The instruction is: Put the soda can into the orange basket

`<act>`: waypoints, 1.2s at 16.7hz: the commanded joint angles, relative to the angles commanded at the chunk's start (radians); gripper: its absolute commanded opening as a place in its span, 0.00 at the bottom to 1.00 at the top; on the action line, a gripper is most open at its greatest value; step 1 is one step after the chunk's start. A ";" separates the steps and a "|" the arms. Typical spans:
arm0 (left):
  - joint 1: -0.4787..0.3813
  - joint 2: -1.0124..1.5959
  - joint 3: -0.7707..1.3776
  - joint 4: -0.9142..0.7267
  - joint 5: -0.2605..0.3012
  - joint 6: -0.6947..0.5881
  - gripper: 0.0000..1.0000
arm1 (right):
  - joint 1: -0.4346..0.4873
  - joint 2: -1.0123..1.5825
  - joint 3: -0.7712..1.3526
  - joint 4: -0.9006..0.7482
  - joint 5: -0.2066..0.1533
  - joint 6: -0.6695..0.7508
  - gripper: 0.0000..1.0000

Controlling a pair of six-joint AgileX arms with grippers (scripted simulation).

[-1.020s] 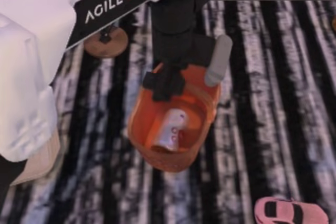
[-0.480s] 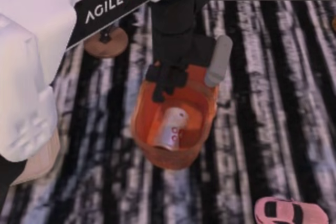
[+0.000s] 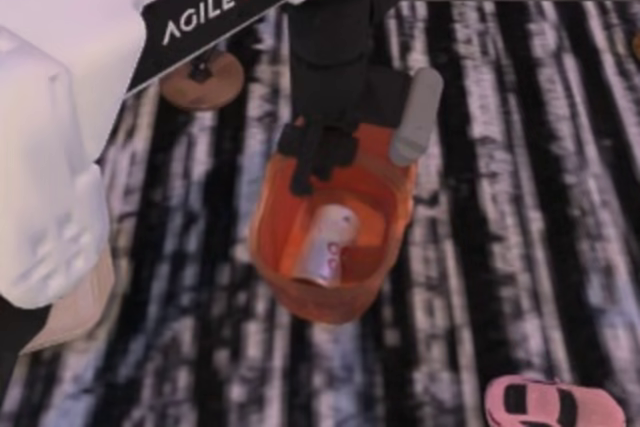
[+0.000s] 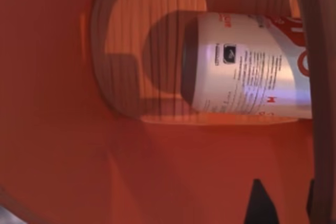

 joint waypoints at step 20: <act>0.004 0.001 0.017 -0.017 0.000 0.007 0.00 | 0.000 0.000 0.000 0.000 0.000 0.000 1.00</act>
